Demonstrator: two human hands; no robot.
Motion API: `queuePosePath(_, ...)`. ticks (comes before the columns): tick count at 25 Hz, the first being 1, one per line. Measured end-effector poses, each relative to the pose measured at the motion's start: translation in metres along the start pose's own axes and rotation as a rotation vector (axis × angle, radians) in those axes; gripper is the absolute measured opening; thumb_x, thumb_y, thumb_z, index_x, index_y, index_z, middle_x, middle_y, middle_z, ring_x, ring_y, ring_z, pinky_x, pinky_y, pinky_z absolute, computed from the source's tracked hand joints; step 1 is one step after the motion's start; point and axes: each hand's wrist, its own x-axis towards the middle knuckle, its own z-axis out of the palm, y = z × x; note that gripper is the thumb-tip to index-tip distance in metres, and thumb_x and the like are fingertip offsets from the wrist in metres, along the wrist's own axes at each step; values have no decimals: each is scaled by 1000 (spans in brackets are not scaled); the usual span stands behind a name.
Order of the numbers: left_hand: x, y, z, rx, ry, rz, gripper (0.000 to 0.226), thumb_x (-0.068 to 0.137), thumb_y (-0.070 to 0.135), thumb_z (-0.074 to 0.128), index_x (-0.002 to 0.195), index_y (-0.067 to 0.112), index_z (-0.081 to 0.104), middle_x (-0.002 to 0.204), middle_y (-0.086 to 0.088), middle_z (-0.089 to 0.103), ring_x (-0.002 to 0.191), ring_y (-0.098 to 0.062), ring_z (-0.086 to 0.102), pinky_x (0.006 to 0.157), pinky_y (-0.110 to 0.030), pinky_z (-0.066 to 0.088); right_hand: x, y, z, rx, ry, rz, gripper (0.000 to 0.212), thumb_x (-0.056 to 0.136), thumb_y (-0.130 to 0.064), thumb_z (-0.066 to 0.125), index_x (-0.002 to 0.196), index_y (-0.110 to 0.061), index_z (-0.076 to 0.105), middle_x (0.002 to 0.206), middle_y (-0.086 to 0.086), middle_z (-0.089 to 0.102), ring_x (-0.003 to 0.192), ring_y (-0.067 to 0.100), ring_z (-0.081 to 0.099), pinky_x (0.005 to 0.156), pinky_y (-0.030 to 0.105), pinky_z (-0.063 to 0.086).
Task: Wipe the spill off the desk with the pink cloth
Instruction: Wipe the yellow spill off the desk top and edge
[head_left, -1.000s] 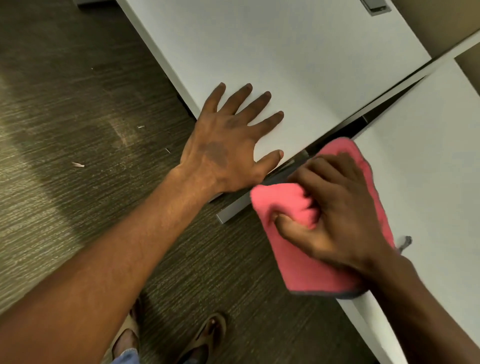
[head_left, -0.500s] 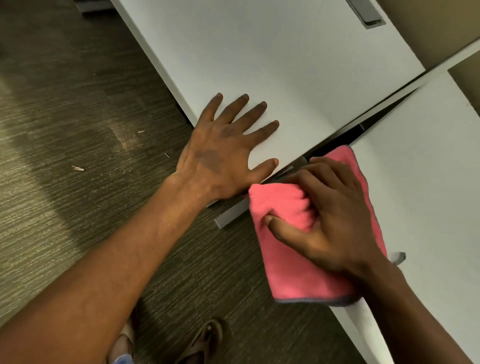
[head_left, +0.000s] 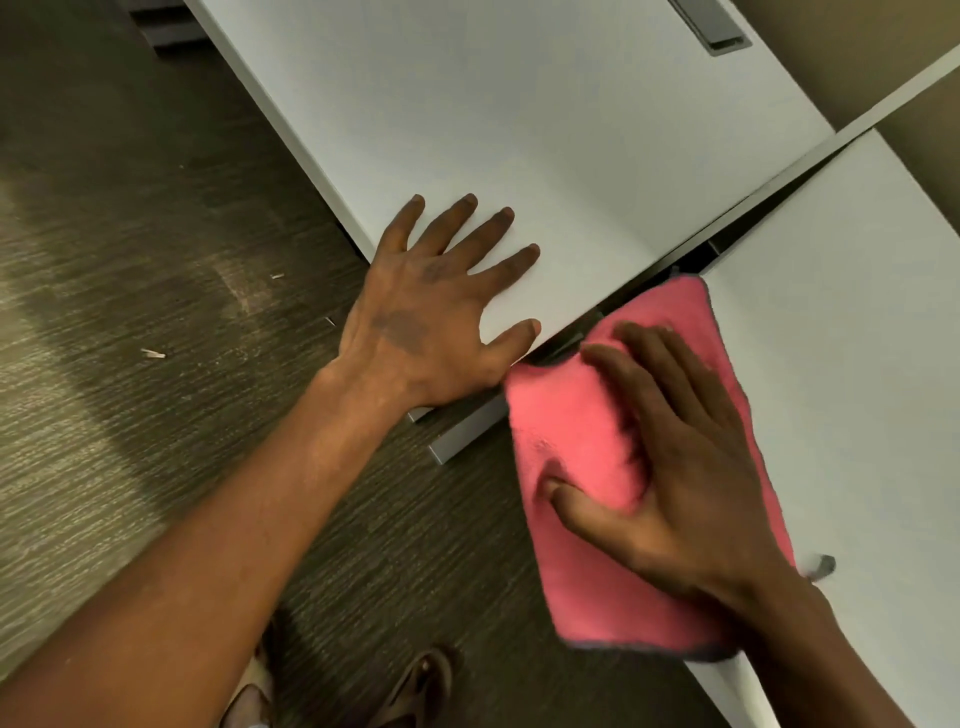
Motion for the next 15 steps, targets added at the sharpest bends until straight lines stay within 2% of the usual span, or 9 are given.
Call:
queuePosePath(3, 2, -1, 0, 4, 11, 10, 71, 91, 72, 27, 154, 41, 37, 166, 4, 29, 156, -23, 20, 126, -53, 10, 24, -15, 5, 1, 32, -114, 54, 81, -63, 63, 121, -27, 67, 125, -5, 63, 134, 24, 48, 116, 57, 35)
queuePosePath(4, 2, -1, -1, 8, 9, 12, 70, 92, 73, 28, 154, 41, 37, 166, 4, 28, 156, -23, 20, 126, -53, 10, 24, -18, 7, 28, 40, -159, 43, 83, -54, 64, 117, -27, 68, 118, -6, 63, 126, 22, 51, 114, 56, 36)
queuePosePath(5, 1, -2, -1, 14, 5, 13, 70, 92, 73, 28, 154, 41, 36, 167, 5, 28, 156, -23, 20, 126, -53, 10, 20, -21, 10, 58, 29, -201, 39, 85, -47, 65, 119, -28, 66, 119, -7, 63, 126, 21, 51, 115, 56, 35)
queuePosePath(7, -1, -4, -2, 14, -8, 23, 70, 92, 73, 27, 154, 42, 35, 167, 5, 27, 156, -23, 20, 126, -52, 10, 2, -18, 13, 56, -20, -268, 52, 87, -39, 62, 139, -32, 57, 143, -5, 57, 144, 23, 43, 122, 57, 29)
queuePosePath(9, -1, -3, -4, -2, -7, 29, 70, 92, 73, 28, 154, 42, 37, 166, 5, 29, 156, -23, 21, 126, -52, 10, -21, -5, 12, 40, -41, -282, 72, 87, -41, 61, 156, -35, 41, 167, -6, 36, 158, 24, 25, 126, 59, 24)
queuePosePath(12, -1, -1, -3, -1, 1, 4, 69, 92, 71, 31, 153, 41, 39, 166, 5, 30, 155, -23, 22, 126, -52, 10, -33, 11, 3, 102, 0, -94, 93, 79, -60, 67, 162, -38, 30, 173, -12, 21, 161, 17, 16, 125, 60, 24)
queuePosePath(15, 0, 0, -2, 22, -7, 3, 70, 92, 72, 28, 154, 40, 36, 167, 4, 28, 156, -23, 19, 126, -53, 10, -20, 7, 0, 21, -41, 61, 106, 73, -83, 57, 163, -45, 17, 175, -14, 9, 163, 16, 3, 129, 57, 14)
